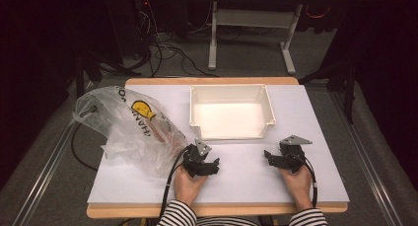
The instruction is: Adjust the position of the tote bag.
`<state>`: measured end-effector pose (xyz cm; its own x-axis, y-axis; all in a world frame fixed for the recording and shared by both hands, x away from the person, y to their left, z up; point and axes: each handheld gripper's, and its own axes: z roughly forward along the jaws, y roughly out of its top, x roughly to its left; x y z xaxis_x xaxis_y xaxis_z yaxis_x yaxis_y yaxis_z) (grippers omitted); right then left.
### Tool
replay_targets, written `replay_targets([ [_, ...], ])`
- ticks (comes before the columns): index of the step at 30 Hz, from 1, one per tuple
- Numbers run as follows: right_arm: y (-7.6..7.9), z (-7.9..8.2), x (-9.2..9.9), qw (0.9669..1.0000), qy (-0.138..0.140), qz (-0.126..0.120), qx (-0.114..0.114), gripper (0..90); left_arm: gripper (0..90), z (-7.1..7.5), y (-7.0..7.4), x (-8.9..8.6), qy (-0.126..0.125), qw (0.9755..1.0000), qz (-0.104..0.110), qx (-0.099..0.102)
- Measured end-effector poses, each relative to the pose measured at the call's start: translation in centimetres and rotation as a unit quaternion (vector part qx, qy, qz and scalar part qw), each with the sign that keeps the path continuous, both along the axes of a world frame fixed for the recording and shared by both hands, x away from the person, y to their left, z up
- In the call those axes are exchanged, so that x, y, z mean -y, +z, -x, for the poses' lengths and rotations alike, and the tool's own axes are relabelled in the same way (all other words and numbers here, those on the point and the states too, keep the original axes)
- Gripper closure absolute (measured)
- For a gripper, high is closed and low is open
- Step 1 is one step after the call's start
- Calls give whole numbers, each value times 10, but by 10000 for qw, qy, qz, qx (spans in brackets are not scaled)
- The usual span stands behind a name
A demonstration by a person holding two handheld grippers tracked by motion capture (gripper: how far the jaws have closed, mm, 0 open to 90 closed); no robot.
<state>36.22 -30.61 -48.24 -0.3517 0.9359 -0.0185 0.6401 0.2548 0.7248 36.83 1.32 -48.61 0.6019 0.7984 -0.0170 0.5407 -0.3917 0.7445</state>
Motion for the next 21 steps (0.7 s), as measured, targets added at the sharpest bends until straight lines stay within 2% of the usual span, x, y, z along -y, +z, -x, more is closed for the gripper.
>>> replay_targets([
  [21,0,0,0,10000,0,6,1,288,245,0,1,0,2,10000,1,-16],
])
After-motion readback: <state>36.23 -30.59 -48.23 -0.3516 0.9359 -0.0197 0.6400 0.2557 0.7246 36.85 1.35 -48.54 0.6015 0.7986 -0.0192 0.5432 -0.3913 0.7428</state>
